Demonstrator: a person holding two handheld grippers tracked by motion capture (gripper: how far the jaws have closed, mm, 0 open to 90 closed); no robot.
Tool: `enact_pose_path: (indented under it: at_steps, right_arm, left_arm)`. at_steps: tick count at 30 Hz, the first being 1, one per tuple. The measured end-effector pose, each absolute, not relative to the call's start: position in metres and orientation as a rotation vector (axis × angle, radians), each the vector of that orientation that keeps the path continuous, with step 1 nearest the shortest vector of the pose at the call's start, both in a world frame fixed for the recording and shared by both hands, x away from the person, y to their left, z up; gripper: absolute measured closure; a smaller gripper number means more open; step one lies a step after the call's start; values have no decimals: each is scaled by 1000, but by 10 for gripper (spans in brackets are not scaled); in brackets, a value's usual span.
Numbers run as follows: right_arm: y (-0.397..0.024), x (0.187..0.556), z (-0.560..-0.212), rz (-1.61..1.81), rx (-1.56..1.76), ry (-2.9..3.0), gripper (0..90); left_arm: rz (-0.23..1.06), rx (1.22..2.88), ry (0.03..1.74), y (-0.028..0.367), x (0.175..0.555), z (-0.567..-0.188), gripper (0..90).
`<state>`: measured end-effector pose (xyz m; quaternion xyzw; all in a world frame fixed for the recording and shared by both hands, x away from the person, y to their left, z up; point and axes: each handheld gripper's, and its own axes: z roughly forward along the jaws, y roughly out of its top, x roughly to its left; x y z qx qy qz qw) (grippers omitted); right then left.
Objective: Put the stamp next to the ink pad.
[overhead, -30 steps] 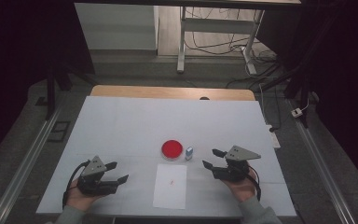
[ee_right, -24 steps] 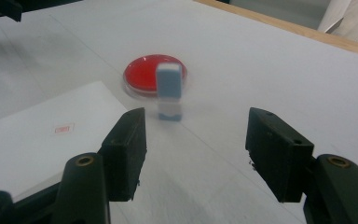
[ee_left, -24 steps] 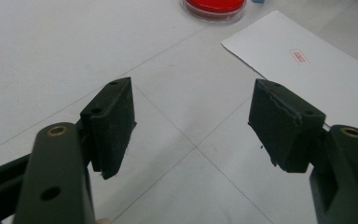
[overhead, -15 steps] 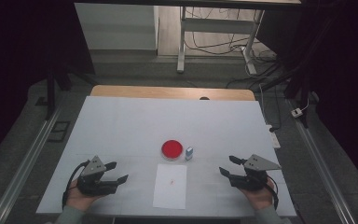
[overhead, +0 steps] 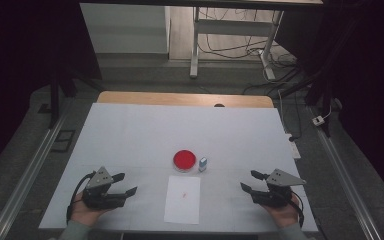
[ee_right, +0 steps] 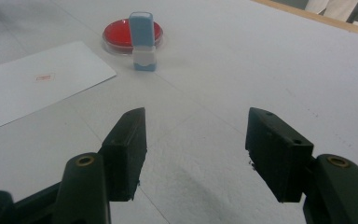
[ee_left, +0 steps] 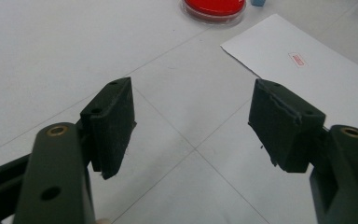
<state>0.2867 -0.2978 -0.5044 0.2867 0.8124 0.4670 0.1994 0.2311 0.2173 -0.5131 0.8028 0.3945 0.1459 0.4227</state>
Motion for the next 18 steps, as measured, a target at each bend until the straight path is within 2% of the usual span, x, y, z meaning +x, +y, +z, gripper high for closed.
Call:
enact_pose_path:
  at_steps: [18]
  right_arm:
    - [-298, 287, -504, 1316, 805, 2266, 385]
  left_arm:
    - [366, 2015, 986, 217, 231, -513, 314]
